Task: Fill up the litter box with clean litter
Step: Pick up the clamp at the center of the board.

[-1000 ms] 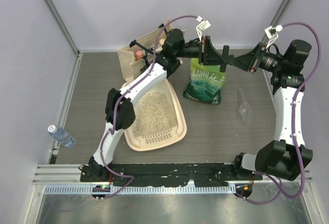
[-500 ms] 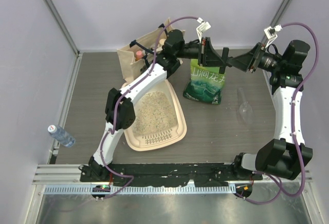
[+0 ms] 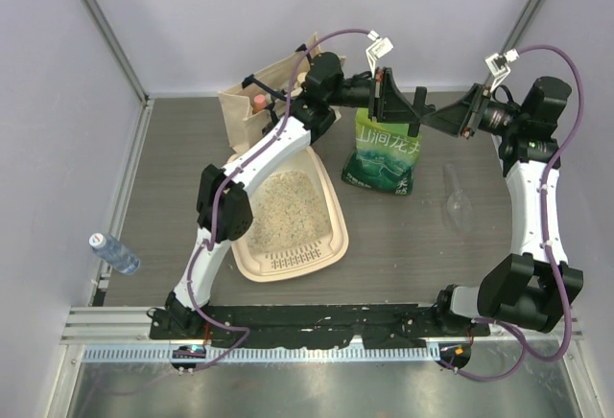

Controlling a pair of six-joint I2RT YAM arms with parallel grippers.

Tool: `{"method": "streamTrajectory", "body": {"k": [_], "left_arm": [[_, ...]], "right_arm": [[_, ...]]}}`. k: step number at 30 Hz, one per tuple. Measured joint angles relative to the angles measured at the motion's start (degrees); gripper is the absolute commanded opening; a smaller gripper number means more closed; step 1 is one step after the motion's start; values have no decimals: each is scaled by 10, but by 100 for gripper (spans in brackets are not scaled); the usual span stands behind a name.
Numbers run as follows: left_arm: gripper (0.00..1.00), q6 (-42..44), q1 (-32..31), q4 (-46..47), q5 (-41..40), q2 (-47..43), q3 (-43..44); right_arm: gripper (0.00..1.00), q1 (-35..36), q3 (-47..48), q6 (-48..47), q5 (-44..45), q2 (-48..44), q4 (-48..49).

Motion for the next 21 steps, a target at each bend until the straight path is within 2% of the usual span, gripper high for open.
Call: {"method": "streamTrajectory", "body": {"k": [6,10,21], "left_arm": [[0,-7,0,0,5,0,0],[0,-8,0,0,6,0,0],[0,-8,0,-3,7,0,0]], "right_arm": [[58,0,0,68,0,3,93],[46,0,-1,96,0,4,130],[40,0,-16,119,-12,6,155]]}}
